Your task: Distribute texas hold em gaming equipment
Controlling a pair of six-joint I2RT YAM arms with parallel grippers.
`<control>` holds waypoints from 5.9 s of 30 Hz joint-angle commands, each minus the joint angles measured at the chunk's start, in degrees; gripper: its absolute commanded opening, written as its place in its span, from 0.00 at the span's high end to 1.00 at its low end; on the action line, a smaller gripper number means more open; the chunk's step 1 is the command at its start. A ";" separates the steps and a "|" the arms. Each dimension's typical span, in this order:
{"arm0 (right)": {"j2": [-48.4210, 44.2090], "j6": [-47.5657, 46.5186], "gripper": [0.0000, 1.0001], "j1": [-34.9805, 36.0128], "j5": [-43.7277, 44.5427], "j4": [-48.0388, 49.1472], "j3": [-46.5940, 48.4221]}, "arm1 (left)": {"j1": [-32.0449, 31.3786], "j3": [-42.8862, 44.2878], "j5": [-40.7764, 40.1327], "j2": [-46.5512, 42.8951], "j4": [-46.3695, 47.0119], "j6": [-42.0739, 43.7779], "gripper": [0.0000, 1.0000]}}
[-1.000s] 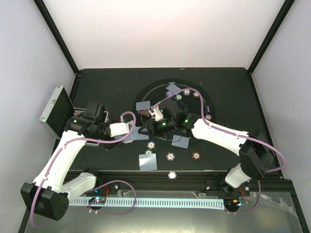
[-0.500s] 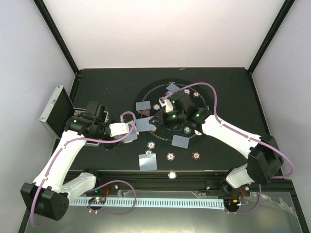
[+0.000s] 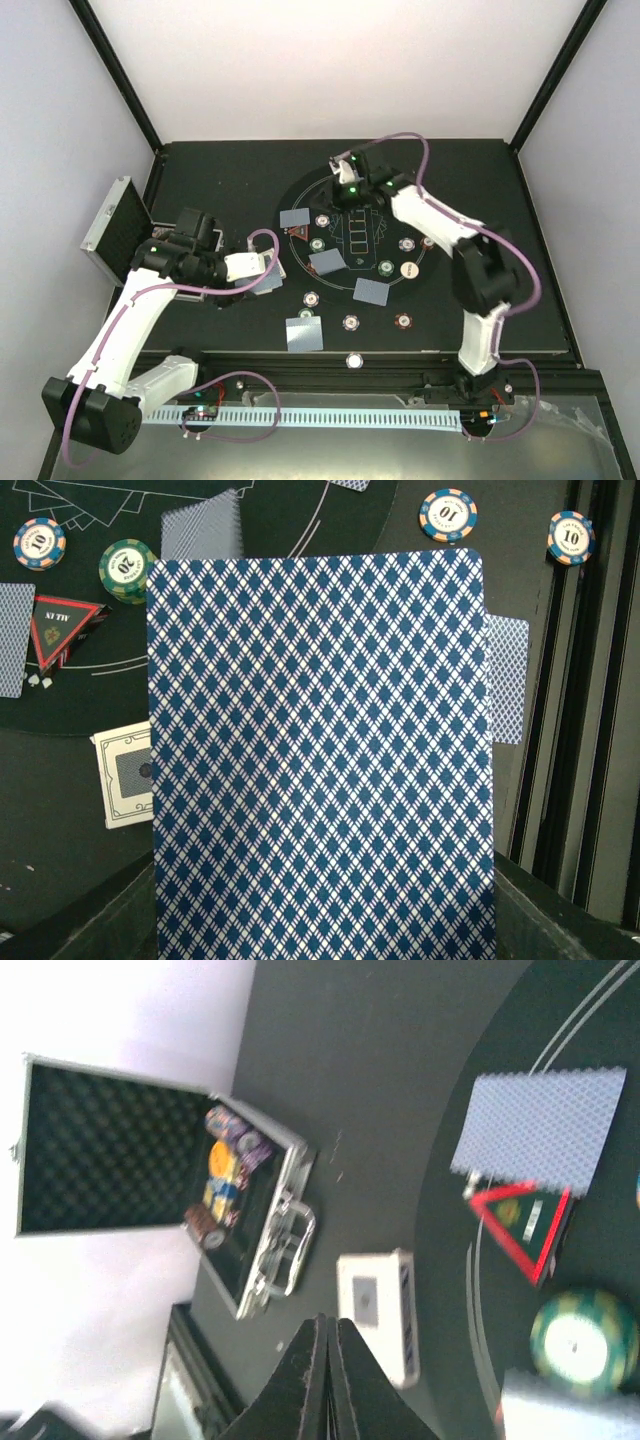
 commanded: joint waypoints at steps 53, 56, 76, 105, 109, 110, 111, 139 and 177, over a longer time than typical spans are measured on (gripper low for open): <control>20.95 -38.77 0.44 -5.34 -13.08 -16.71 -1.80 | -0.21 2.44 0.78 -0.63 -1.26 0.78 0.98; 20.37 -38.22 0.46 -5.26 -13.56 -15.07 -3.52 | -0.21 2.82 1.35 -0.72 -1.45 0.53 0.98; 17.67 -35.16 0.79 -5.34 -13.73 -10.38 -9.39 | -0.21 3.22 -1.99 -0.84 -1.81 0.36 0.98; 5.03 -20.53 0.99 -5.42 -22.49 9.53 -21.16 | -0.22 3.84 -3.34 -0.95 -2.24 0.25 0.99; 2.09 -19.18 0.99 -5.43 -23.46 10.41 -21.26 | -0.21 3.95 -3.17 -1.07 -2.18 0.12 0.98; 1.53 -18.49 0.99 -5.50 -23.86 11.03 -21.26 | -0.21 3.91 -3.16 -1.12 -2.09 0.12 0.98; 1.13 -17.53 0.99 -5.56 -23.99 12.31 -21.26 | -0.21 3.91 -3.09 -1.14 -2.03 -0.04 0.99; 38.70 6.84 0.99 -6.00 -5.90 10.44 30.21 | -0.21 3.31 -3.17 -2.41 -3.12 -1.26 0.98; -12.47 0.58 0.00 -5.76 20.74 -1.30 -12.76 | -0.21 1.89 -5.63 -4.10 -6.10 -2.17 0.98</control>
